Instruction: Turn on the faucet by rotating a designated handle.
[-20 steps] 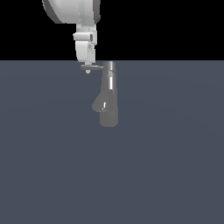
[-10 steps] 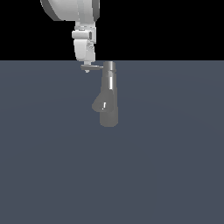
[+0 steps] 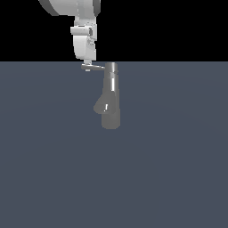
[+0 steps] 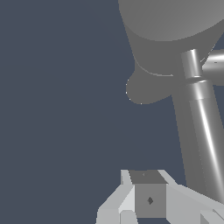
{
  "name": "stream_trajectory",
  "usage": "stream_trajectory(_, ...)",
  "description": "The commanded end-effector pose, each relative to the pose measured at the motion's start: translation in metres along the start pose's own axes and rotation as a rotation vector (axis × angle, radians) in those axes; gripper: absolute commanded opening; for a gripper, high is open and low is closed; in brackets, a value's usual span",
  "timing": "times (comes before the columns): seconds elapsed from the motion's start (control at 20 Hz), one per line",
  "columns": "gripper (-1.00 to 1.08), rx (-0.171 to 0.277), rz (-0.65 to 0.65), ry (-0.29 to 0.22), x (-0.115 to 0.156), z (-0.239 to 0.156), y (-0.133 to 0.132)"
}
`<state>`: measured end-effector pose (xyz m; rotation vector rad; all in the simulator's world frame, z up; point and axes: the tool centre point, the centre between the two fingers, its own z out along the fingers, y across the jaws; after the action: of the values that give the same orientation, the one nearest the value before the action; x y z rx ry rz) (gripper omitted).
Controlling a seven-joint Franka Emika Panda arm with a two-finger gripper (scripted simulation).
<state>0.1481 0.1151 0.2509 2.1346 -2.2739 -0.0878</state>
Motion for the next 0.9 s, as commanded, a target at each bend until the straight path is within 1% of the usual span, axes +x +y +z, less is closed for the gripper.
stream_trajectory(0.0, -1.0, -0.007, -0.002, 0.001, -0.001, -0.001, 0.008)
stream_trajectory(0.85, -1.0, -0.006, -0.001, 0.001, -0.003, -0.018, 0.049)
